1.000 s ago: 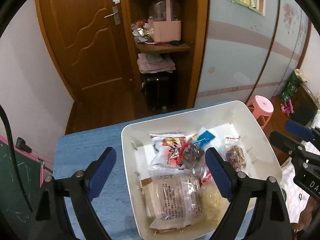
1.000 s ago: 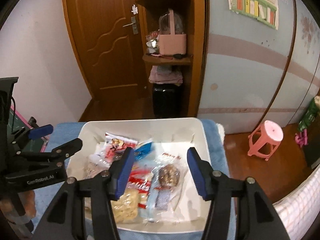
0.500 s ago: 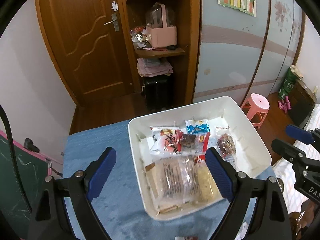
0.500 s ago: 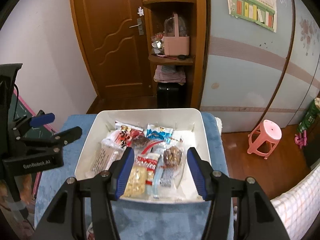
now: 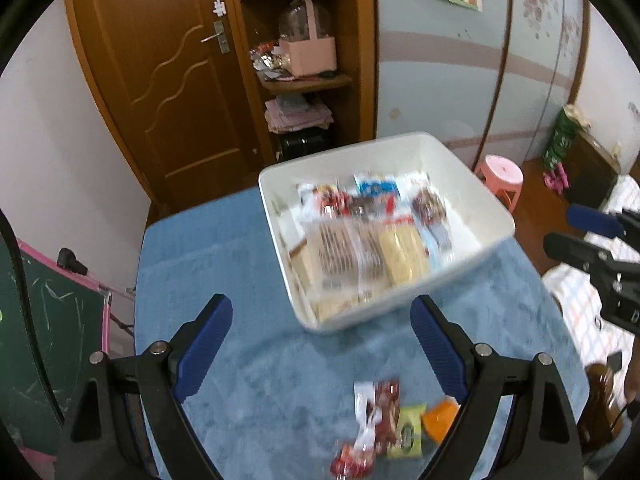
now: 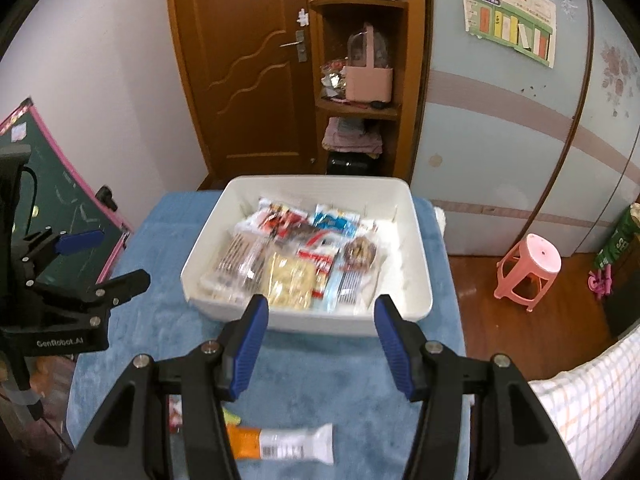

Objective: Organize snacks
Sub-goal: 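Withdraw both tools from the bin toward the remaining snacks, then grasp the brown-white pastry with left tool while right grasps white-orange bar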

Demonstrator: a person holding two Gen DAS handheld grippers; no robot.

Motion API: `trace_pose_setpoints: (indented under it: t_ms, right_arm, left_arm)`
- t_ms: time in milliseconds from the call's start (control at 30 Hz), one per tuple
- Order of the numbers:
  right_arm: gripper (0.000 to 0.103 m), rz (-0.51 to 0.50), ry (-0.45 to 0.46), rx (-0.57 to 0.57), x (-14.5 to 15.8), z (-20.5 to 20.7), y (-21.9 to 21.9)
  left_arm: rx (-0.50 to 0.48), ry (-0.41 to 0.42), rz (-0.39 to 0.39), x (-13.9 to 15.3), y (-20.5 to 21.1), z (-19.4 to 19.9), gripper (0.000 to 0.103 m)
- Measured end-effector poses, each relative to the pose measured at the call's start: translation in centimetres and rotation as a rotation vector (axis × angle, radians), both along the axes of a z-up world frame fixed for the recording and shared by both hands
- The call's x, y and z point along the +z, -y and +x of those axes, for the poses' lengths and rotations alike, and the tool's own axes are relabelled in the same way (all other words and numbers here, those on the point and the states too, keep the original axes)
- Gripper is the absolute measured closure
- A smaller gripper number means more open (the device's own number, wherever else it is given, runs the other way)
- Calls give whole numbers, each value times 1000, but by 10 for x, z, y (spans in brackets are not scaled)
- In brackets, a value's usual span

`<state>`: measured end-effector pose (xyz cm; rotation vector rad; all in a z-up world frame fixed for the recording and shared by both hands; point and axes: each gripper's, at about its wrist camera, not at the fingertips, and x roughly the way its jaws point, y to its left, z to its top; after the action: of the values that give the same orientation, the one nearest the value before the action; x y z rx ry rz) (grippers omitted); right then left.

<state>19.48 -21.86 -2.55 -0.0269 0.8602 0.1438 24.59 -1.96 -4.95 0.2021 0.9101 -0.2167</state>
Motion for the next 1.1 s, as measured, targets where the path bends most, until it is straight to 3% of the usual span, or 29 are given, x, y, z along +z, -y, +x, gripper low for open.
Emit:
trace_pose_setpoints:
  t_ms: [500, 867, 967, 1100]
  right_arm:
    - [47, 16, -104, 58, -52, -76, -15]
    - [47, 73, -253, -18, -101, -94, -7]
    - [47, 99, -304, -70, -119, -94, -5]
    - [47, 206, -378, -198, -144, -87, 5]
  left_arm:
    - [-81, -80, 71, -45, -24, -90, 13]
    - [-100, -199, 64, -96, -20, -89, 13]
    - [-100, -217, 52, -105, -15, -80, 13]
    - [-96, -232, 36, -115, -7, -66, 13]
